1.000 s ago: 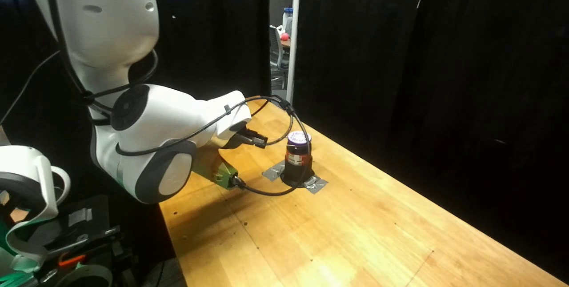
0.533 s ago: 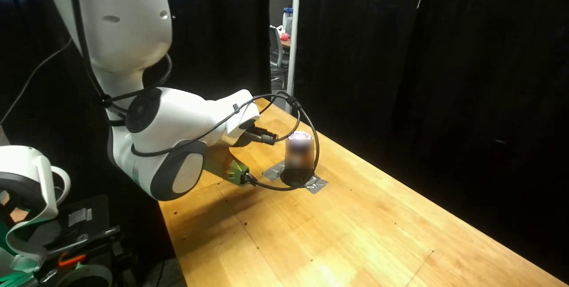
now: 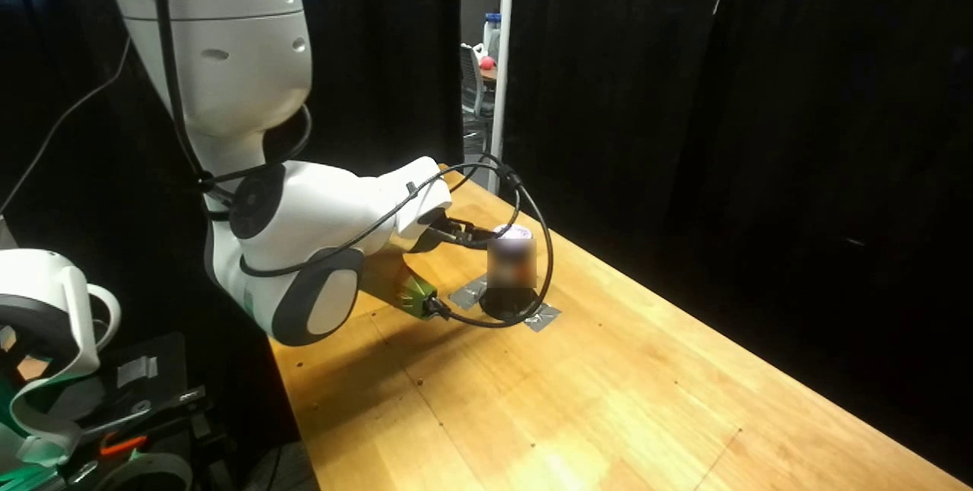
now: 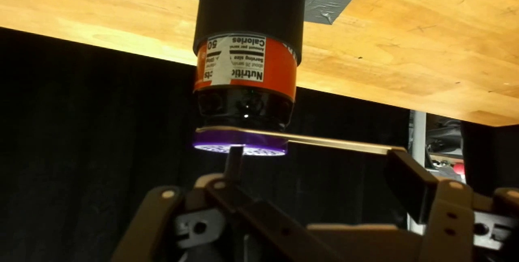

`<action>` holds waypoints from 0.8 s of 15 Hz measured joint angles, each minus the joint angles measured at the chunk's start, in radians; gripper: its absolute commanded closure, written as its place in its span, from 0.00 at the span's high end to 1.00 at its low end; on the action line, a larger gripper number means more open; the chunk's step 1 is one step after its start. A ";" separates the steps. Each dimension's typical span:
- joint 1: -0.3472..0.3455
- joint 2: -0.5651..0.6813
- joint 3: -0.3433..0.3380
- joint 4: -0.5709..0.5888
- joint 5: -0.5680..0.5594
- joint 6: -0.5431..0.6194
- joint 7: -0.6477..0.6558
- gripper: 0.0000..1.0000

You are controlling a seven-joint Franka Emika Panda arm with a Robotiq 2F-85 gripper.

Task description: Put the rubber band around the cup

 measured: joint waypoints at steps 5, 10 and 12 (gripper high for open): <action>0.011 0.050 0.000 0.042 0.059 0.062 -0.008 0.74; 0.033 0.072 0.001 0.088 0.114 0.060 -0.009 0.45; 0.044 0.079 0.001 0.096 0.128 0.060 -0.009 0.29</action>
